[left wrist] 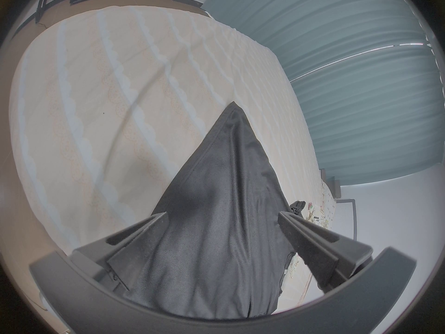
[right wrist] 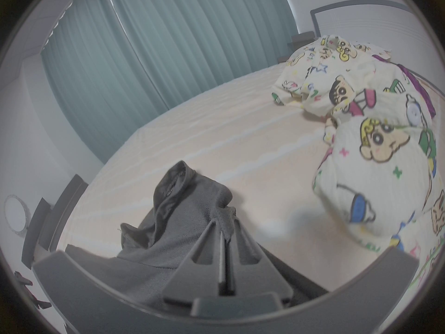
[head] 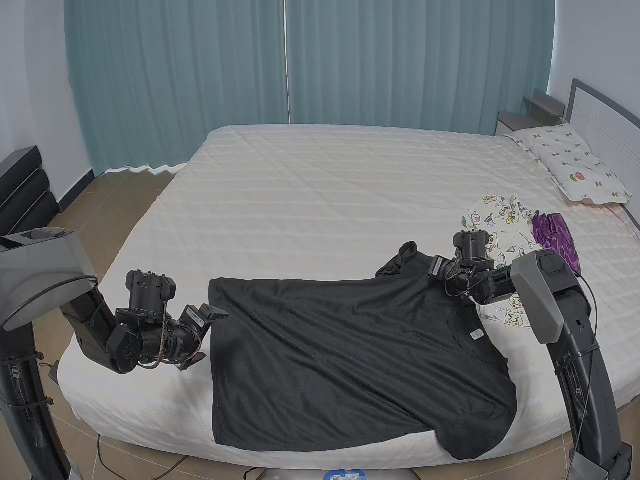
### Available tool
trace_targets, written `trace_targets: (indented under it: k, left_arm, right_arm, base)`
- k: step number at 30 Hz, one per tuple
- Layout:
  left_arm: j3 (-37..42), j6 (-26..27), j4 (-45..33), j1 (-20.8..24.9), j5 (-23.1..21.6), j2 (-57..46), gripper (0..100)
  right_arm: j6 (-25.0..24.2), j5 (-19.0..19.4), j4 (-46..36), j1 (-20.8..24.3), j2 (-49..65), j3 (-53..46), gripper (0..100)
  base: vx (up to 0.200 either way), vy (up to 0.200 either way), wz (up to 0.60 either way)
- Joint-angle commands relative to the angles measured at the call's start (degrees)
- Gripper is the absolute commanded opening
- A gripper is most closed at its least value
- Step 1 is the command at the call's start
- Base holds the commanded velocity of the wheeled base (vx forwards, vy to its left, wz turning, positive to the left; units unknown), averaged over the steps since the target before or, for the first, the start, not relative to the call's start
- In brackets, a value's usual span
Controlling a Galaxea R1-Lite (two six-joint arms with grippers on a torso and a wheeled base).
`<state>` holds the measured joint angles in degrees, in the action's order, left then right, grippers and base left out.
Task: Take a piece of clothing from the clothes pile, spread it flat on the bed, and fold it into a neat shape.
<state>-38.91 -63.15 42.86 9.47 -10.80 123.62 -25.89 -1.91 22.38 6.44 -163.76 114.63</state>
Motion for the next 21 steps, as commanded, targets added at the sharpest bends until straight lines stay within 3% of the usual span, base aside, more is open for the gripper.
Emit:
trace_targets:
  k: [1, 21]
  left_arm:
    - [0.0, 0.0, 0.0, 0.0, 0.0, 0.1, 100]
    - [0.0, -0.1, 0.0, 0.0, 0.0, 0.2, 100]
  right_arm:
    - [-0.1, -0.1, 1.9, -1.4, 0.8, 0.0, 0]
    - [-0.9, -1.6, 14.4, -4.6, 1.3, 0.0, 0]
  base:
    - [0.0, 0.0, 0.0]
    - [0.0, 0.0, 0.0]
